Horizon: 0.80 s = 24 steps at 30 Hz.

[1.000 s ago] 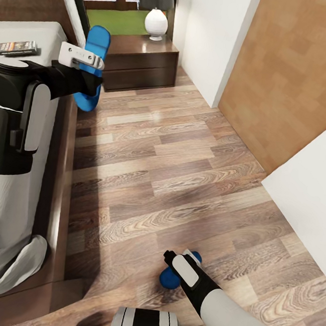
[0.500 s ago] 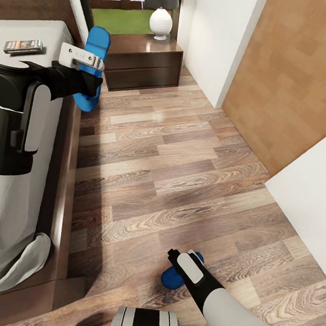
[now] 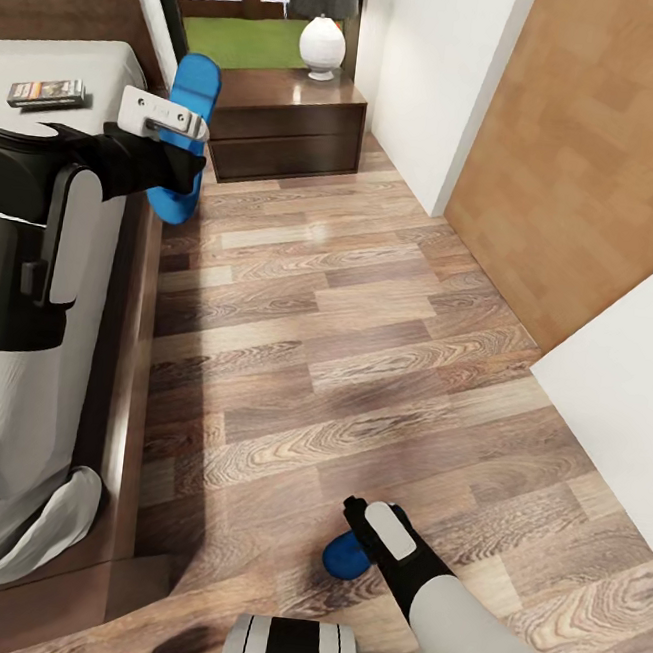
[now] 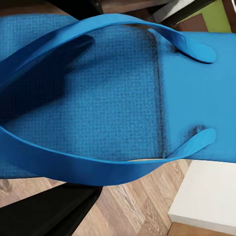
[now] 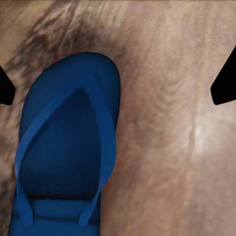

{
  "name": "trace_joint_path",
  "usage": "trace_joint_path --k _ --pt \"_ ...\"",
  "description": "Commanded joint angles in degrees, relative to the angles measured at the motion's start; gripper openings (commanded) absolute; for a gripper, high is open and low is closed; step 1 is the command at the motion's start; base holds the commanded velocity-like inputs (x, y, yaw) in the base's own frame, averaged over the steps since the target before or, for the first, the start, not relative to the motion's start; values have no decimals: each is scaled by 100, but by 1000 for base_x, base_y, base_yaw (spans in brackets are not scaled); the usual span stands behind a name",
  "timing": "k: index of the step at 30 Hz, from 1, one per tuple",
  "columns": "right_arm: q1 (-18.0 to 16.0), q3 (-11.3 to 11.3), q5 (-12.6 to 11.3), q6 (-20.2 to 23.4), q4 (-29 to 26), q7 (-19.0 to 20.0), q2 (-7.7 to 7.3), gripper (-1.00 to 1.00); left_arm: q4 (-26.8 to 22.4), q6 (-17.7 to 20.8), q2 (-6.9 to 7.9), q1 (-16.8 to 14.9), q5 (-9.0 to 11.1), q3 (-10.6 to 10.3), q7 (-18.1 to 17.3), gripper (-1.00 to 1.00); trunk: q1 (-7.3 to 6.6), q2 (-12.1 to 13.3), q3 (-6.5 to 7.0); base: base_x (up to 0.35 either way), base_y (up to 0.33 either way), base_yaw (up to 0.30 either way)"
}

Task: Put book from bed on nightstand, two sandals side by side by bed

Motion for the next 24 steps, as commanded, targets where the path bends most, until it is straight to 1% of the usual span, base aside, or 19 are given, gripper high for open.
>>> trace_joint_path --k 1,8,12,13,14,16,19,24 --pt "-4 12 -4 26 -9 -46 -3 100 -4 26 5 -5 40 -7 23 -100 -1 -2 -4 0 0 0" --pt "-75 -45 -4 -39 -10 -132 -2 100 -4 26 5 1 38 -5 24 -100 -1 -2 -4 0 0 0" --pt "-238 -60 -4 -91 -5 -173 -10 100 -4 26 8 3 37 -3 24 -100 -1 -2 -4 0 0 0" --pt "-270 -61 -4 -94 -4 -202 -12 100 -4 26 7 3 36 -3 24 -100 -1 -2 -4 0 0 0" --pt "-369 -63 -4 -101 -3 -358 -23 100 -4 26 6 4 38 -3 24 -100 -1 -2 -4 0 0 0" --pt "-437 -64 -8 -104 -2 -458 -28 100 -4 26 6 4 37 -3 24 -100 -1 -2 -4 0 0 0" --pt "-521 -64 -6 -107 0 -569 -38 100 -4 26 9 4 39 9 20 -100 -1 -2 -4 0 0 0" --pt "-564 -76 -5 -108 37 -631 -76 100 -4 26 12 4 37 21 23 -100 -1 -2 -4 0 0 0"
